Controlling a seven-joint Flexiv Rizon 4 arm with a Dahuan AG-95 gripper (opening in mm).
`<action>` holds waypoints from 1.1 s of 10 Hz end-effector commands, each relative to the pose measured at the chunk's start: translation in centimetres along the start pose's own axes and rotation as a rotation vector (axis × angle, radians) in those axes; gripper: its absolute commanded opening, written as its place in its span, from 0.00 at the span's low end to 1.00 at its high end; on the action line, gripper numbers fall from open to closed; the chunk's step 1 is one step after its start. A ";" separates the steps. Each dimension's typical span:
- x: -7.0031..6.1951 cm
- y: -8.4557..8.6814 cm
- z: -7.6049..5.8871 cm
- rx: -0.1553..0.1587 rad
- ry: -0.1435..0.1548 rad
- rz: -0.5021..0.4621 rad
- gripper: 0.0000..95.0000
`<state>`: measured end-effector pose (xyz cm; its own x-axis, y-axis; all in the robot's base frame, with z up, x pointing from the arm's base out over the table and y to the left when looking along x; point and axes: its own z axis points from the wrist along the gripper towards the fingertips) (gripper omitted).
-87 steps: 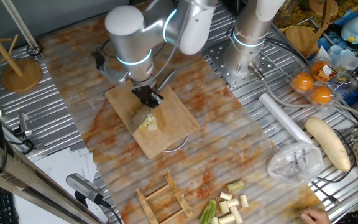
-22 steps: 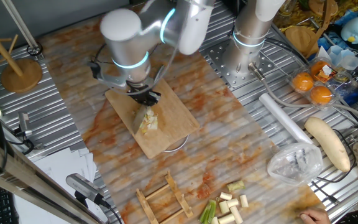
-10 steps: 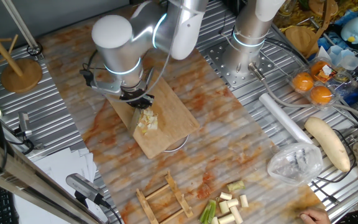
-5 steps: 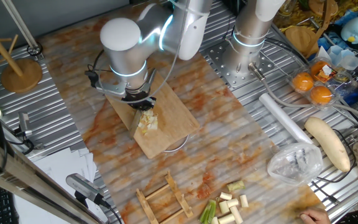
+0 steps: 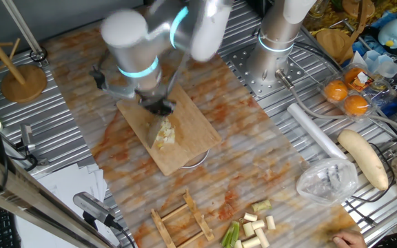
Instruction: Chop the scallions
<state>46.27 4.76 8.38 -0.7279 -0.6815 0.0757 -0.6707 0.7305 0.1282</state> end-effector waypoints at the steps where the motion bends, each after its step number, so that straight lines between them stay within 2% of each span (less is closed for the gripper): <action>1: -0.1 1.0 -0.6 -0.001 0.010 0.209 0.00; 3: 0.0 1.1 -0.7 -0.017 -0.006 0.330 0.00; 5: 0.0 1.2 -0.7 -0.014 -0.005 0.371 0.00; 6: 0.0 1.4 -0.8 -0.024 -0.012 0.392 0.00; 9: 0.0 1.9 -1.2 -0.028 -0.008 0.432 0.00; 11: 0.0 2.5 -1.5 -0.058 -0.031 0.500 0.00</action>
<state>45.01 6.39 9.96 -0.9547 -0.2751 0.1137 -0.2599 0.9566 0.1320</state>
